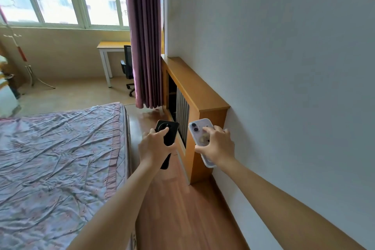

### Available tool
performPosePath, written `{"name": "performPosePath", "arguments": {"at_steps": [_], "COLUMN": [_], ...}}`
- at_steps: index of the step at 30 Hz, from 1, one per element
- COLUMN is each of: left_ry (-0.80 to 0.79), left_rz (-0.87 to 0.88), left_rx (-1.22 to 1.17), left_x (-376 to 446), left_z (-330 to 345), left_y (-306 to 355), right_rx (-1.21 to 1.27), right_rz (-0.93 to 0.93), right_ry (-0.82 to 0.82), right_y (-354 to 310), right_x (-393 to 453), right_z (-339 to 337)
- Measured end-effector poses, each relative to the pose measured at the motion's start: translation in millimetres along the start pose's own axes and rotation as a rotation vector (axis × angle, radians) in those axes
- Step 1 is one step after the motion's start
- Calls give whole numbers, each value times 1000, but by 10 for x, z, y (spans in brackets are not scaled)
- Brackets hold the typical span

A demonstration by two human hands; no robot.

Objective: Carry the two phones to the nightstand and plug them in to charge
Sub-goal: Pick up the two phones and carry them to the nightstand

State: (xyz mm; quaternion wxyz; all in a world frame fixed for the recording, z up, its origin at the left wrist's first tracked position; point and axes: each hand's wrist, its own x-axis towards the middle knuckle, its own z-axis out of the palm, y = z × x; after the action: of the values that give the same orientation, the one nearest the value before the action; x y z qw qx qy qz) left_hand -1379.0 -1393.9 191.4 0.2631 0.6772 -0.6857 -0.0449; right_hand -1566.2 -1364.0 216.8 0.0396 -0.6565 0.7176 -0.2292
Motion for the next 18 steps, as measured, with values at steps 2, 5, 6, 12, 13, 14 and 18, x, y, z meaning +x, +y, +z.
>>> {"name": "performPosePath", "arguments": {"at_steps": [2, 5, 6, 12, 13, 14, 18], "left_ry": [7, 12, 14, 13, 14, 21, 64], "left_rz": [-10, -29, -44, -184, -211, -231, -291], "left_rx": [25, 66, 69, 101, 95, 94, 114], "left_x": [274, 706, 864, 1836, 1990, 2144, 2731], "left_z": [117, 324, 386, 708, 741, 767, 816], "left_y": [-26, -107, -137, -367, -404, -444, -626], "right_rx": [12, 52, 62, 104, 121, 131, 128], "right_rz": [-33, -75, -90, -195, -206, -222, -279], "right_ry": [-10, -41, -49, -104, -127, -142, -191], "right_y": [-2, -34, -50, -206, -250, -297, -481], "right_x": [346, 907, 1108, 2362, 2568, 2768, 3487], "right_z": [132, 367, 448, 906, 955, 1001, 1222]}}
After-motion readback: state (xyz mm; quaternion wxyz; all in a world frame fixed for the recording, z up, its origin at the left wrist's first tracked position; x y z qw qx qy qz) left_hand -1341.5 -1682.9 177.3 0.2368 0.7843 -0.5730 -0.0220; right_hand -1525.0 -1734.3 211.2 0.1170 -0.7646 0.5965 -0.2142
